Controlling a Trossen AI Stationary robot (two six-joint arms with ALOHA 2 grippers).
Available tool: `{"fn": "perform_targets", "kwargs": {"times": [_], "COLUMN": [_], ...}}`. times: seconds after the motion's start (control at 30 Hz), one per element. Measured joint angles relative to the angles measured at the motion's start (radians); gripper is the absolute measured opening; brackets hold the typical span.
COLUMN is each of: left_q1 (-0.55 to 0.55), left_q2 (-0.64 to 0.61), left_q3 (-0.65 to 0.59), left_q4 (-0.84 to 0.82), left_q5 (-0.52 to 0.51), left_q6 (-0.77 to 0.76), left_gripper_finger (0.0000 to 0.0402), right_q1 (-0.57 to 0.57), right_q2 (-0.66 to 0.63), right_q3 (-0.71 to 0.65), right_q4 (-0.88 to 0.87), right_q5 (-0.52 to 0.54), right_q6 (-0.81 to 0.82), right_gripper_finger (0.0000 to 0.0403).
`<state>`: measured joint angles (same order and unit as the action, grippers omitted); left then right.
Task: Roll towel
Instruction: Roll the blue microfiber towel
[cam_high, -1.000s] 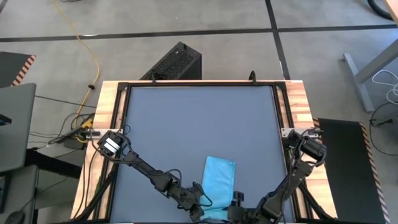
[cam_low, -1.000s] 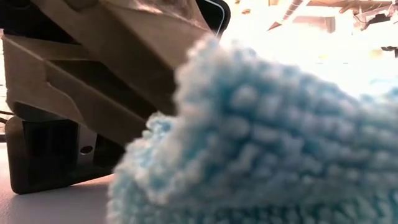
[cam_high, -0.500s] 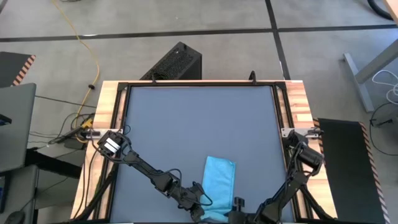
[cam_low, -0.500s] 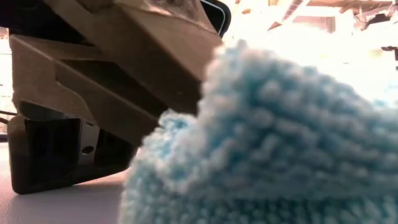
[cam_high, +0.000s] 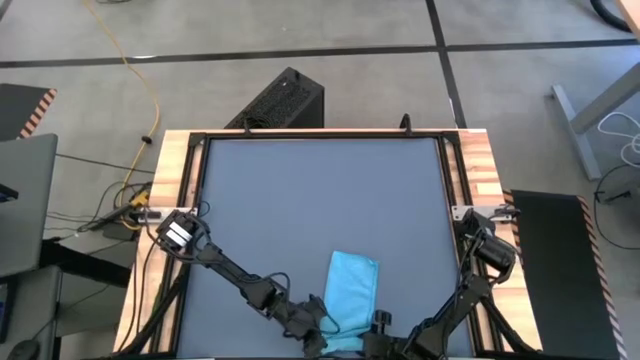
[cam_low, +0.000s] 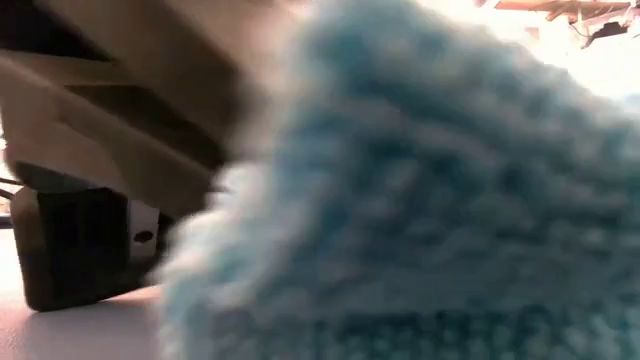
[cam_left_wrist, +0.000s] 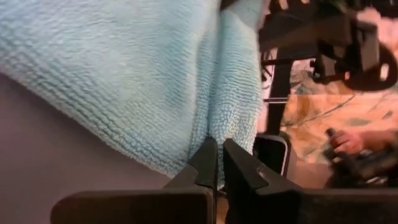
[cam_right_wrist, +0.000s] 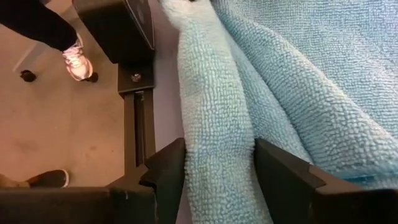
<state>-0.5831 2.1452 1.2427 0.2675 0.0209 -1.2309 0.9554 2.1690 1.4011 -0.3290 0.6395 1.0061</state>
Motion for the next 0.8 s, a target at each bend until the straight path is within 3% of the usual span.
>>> {"fn": "perform_targets", "kwargs": {"times": [0.27, 0.43, 0.63, 0.8], "left_q1": [-0.026, -0.031, -0.034, -0.054], "left_q2": [-0.133, -0.182, -0.179, -0.179], "left_q3": [-0.001, -0.002, 0.000, 0.001], "left_q4": [-0.064, -0.101, -0.155, -0.204], "left_q5": [-0.233, -0.272, -0.212, -0.265], "left_q6": [0.294, 0.390, 0.318, 0.359], "left_gripper_finger": [0.0001, 0.0001, 0.0001, 0.0001], "right_q1": [0.000, -0.008, -0.010, -0.010], "right_q2": [0.009, 0.009, 0.009, 0.010], "right_q3": [-0.001, -0.001, -0.002, -0.003], "right_q4": [0.007, 0.003, 0.004, -0.004], "right_q5": [0.007, 0.011, 0.005, 0.003], "right_q6": [0.022, 0.022, 0.025, 0.059], "right_gripper_finger": [0.0214, 0.0214, 0.0212, 0.0172]}}
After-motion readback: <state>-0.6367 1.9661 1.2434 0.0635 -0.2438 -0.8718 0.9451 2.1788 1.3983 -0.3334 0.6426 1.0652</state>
